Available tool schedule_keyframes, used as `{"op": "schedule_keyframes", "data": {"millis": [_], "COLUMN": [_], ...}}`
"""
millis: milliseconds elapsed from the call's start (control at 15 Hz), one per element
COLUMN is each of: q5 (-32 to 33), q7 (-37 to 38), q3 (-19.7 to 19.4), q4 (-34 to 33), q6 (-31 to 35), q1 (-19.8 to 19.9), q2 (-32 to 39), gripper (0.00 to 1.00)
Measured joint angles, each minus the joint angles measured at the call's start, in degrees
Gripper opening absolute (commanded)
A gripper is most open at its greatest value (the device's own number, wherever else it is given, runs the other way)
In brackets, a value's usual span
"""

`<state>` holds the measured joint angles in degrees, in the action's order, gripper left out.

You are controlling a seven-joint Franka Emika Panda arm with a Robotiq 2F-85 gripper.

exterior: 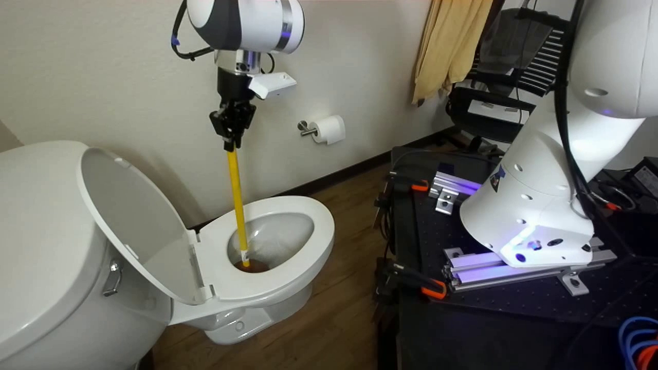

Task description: Move the toilet plunger up and down in the toilet

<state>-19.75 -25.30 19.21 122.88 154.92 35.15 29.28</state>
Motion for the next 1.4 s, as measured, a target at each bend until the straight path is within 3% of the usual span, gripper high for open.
{"op": "schedule_keyframes", "data": {"millis": [267,533,667,867,1133,1400], "q5": [0.6,4.9,8.0,15.2,23.5,28.3], "q7": [-0.1,-0.1,1.1,7.1,13.8,16.1], "q3": [-5.4,-7.3,-4.8,-1.9,-0.9,1.6], "q4": [2.9,3.5,2.0,-2.7,-7.4,-7.8], "q6": [4.9,20.8,29.2,35.2,37.5,37.5], "q1": [-6.6,-10.2,-8.3,-4.1,-1.2,1.7], "q2": [0.5,7.0,11.4,17.6,22.3,21.6], "gripper": [0.06,0.06,0.06,0.06,0.06,0.06]}}
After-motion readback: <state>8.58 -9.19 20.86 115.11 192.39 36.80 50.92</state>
